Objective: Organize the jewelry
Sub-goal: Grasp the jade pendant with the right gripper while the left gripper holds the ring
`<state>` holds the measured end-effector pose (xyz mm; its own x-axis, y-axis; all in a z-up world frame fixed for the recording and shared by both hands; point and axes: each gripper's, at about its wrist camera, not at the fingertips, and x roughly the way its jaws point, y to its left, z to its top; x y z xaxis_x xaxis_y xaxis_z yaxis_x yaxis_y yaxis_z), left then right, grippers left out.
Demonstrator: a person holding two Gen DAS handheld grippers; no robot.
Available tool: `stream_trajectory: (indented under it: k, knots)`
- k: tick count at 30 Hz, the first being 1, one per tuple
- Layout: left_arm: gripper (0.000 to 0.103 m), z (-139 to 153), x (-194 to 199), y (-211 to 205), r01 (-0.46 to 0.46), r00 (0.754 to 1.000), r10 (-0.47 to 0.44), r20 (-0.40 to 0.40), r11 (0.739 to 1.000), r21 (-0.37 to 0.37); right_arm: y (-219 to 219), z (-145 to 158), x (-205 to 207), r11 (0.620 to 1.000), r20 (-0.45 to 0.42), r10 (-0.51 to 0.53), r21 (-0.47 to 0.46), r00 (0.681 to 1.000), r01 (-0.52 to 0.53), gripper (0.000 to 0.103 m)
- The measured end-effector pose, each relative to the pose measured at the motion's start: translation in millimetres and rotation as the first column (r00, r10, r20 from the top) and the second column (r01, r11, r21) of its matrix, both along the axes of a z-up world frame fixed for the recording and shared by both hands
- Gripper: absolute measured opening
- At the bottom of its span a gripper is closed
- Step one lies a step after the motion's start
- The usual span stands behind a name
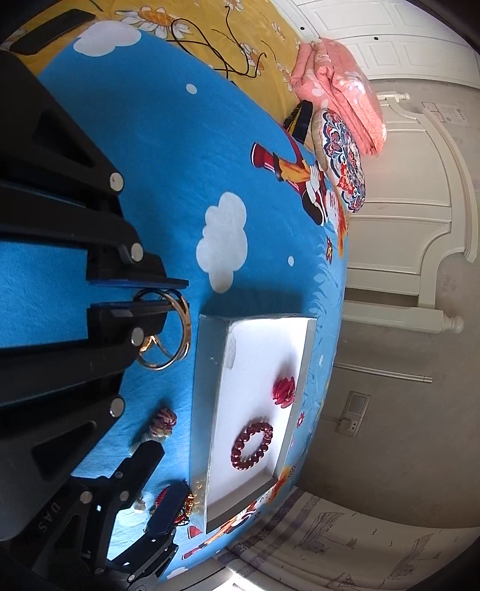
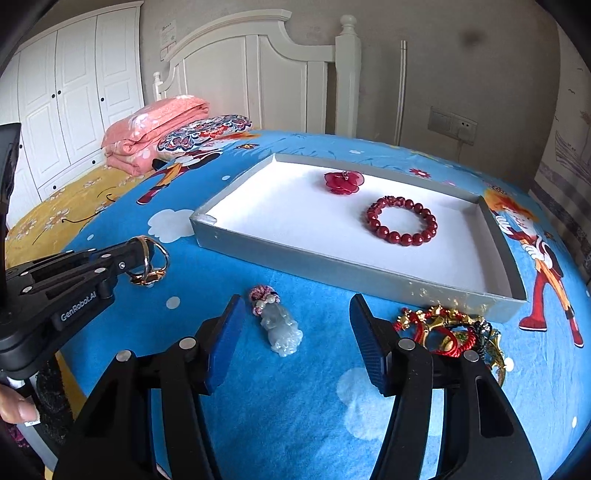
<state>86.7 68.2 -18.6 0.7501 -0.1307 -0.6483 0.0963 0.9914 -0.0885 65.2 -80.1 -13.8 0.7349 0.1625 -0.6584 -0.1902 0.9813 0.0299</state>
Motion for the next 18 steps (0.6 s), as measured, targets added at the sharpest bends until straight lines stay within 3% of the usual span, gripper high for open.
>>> stream_trajectory:
  k: [18]
  knots:
    - [0.006,-10.6,-25.1,29.5,-0.025,1.0,0.025,-0.005,1.0,-0.013,22.0,-12.0,21.4,0.997,-0.098,-0.003,-0.08,0.995,-0.004,0.055]
